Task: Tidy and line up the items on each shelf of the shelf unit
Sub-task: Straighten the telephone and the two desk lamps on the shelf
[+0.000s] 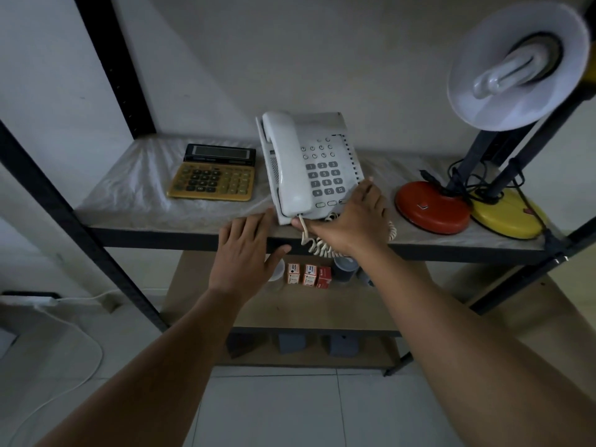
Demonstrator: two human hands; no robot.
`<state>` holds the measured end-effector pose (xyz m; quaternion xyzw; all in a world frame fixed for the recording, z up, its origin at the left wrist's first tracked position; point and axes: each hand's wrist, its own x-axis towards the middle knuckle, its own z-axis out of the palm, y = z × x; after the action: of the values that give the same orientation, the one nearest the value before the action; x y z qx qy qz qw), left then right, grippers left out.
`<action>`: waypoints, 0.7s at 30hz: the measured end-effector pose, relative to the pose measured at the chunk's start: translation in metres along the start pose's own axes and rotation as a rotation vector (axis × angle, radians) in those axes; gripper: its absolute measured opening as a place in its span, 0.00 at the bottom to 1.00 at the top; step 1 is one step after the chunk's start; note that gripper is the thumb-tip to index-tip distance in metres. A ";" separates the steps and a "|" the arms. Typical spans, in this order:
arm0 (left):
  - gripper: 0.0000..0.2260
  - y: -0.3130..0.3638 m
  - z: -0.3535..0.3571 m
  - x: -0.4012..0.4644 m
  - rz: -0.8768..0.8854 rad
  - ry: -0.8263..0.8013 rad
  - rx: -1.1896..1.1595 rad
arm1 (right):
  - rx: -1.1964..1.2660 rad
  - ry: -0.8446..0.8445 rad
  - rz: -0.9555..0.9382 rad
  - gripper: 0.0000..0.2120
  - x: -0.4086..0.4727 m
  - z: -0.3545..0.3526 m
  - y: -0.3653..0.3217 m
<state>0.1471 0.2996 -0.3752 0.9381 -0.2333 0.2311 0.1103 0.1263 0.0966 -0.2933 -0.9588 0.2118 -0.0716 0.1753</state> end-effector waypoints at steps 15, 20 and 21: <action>0.32 -0.006 -0.005 0.007 0.034 -0.063 0.020 | 0.166 0.008 0.059 0.77 0.003 0.012 0.000; 0.35 -0.005 -0.004 0.007 0.021 -0.076 0.038 | 0.173 0.052 0.118 0.77 -0.001 0.015 -0.007; 0.35 -0.004 -0.003 0.006 0.016 -0.079 0.040 | 0.185 0.059 0.128 0.77 -0.001 0.016 -0.009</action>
<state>0.1527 0.3022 -0.3696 0.9466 -0.2402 0.1995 0.0807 0.1324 0.1090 -0.3048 -0.9205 0.2702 -0.1079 0.2610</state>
